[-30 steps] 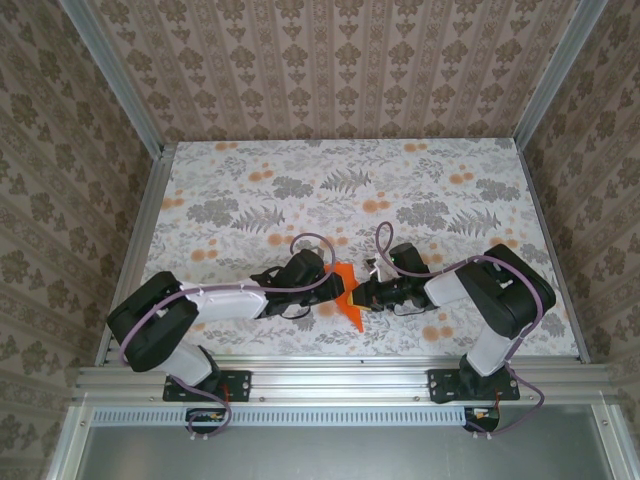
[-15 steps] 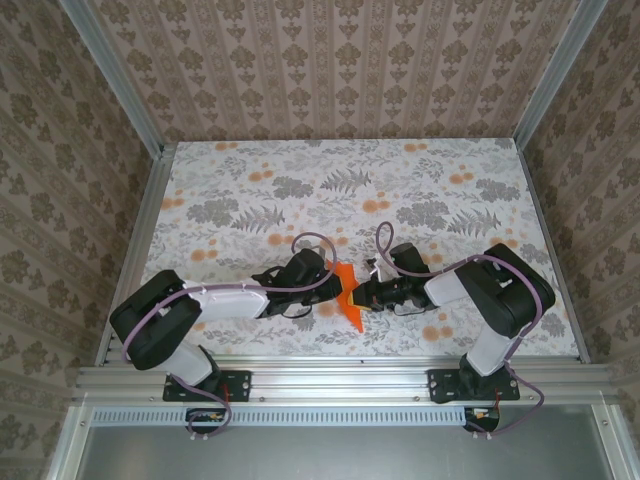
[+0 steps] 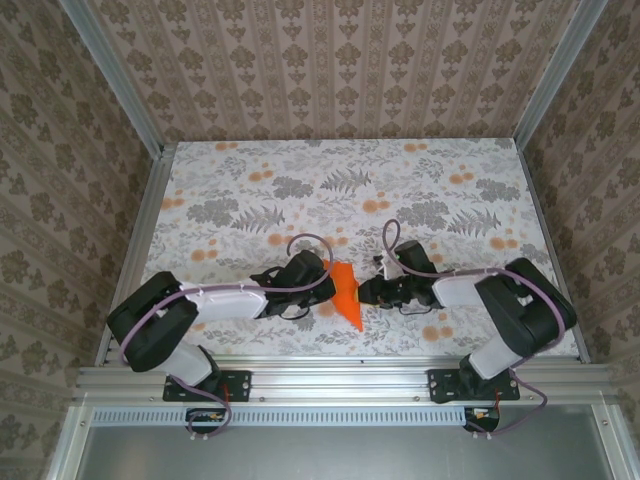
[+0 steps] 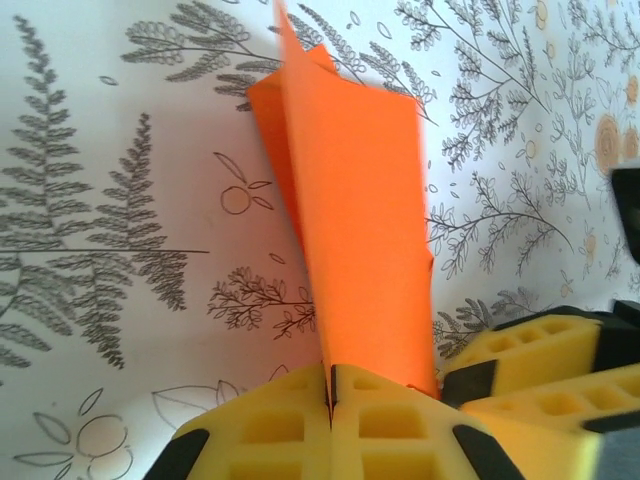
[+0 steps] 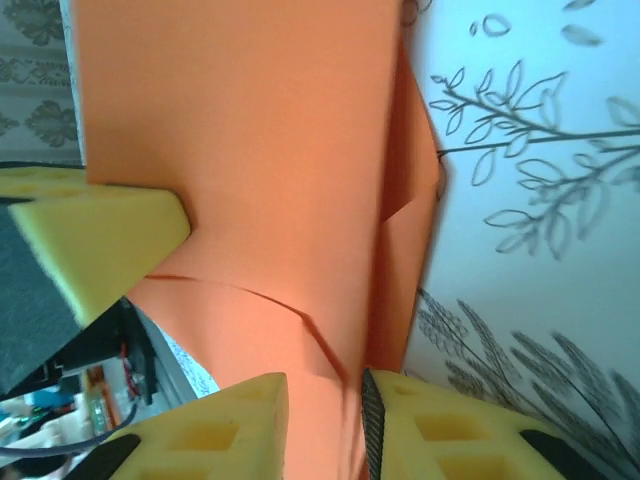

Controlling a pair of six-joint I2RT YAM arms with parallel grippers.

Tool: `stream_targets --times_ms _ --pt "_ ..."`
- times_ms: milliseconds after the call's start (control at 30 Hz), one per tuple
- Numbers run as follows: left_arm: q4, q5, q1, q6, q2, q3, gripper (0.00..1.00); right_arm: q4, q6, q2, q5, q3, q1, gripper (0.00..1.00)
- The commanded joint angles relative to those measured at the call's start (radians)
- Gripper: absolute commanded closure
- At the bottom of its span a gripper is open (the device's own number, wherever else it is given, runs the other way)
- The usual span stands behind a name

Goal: Fold a paper plane with a square sheet of paper (pick it up from the middle)
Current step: Fold the wing for the fifth time at the center of the table.

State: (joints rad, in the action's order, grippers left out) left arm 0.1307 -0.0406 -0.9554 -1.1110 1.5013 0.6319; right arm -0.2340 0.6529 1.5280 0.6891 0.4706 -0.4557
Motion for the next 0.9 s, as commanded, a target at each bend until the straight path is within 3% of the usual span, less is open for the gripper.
stream_targets --times_ms 0,200,333,567,867 --pt "-0.068 0.046 -0.005 -0.062 -0.042 0.019 1.00 0.214 -0.131 -0.129 -0.162 0.021 -0.010 0.67" --pt "-0.100 0.042 -0.002 -0.076 -0.052 0.036 1.00 0.261 -0.262 -0.382 -0.458 -0.036 -0.149 0.58" --pt "-0.100 0.034 -0.002 -0.080 -0.042 0.048 1.00 0.233 -0.361 -0.474 -0.625 -0.063 -0.312 0.54" --pt "-0.077 0.017 0.004 -0.090 -0.036 0.045 1.00 -0.001 -0.527 -0.397 -0.836 -0.151 -0.528 0.50" --pt "-0.074 0.011 0.007 -0.093 -0.039 0.041 1.00 -0.159 -0.737 -0.213 -1.006 -0.113 -0.662 0.48"
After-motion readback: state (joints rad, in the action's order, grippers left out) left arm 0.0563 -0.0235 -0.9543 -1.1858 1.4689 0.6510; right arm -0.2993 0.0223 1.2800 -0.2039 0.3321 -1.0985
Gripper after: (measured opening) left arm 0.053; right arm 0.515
